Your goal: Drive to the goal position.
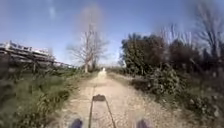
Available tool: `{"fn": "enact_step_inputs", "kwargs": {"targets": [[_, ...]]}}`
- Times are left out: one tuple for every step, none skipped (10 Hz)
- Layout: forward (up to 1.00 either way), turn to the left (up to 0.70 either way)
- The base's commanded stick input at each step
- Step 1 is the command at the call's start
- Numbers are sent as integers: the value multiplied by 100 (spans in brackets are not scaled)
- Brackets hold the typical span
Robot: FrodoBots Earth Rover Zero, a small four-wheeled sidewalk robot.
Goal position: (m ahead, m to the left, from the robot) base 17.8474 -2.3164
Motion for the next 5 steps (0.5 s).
{"fn": "enact_step_inputs", "kwargs": {"targets": [[70,0],[70,-15],[70,-17],[70,-8],[70,-2]]}}
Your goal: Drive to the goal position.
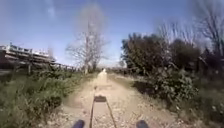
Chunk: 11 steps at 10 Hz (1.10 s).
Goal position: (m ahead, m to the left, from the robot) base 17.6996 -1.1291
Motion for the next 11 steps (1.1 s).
{"fn": "enact_step_inputs", "kwargs": {"targets": [[70,0],[70,0],[70,0],[70,0],[70,0],[70,0],[70,0],[70,0],[70,0],[70,9],[70,17]]}}
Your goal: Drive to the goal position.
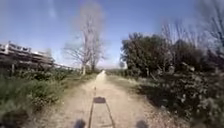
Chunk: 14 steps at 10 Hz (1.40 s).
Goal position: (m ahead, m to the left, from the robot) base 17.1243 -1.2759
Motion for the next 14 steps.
{"fn": "enact_step_inputs", "kwargs": {"targets": [[70,21],[70,25],[70,0],[70,0],[70,0],[70,0],[70,0],[70,0],[70,0],[70,0],[70,0],[70,0],[70,0],[70,0]]}}
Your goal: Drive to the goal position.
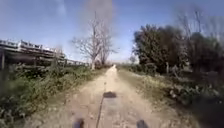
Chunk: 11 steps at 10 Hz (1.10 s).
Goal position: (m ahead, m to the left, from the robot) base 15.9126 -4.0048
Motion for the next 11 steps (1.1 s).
{"fn": "enact_step_inputs", "kwargs": {"targets": [[70,0],[70,0],[70,0],[70,0],[70,0],[70,-11],[70,-12],[70,-4],[70,0],[70,0],[70,0]]}}
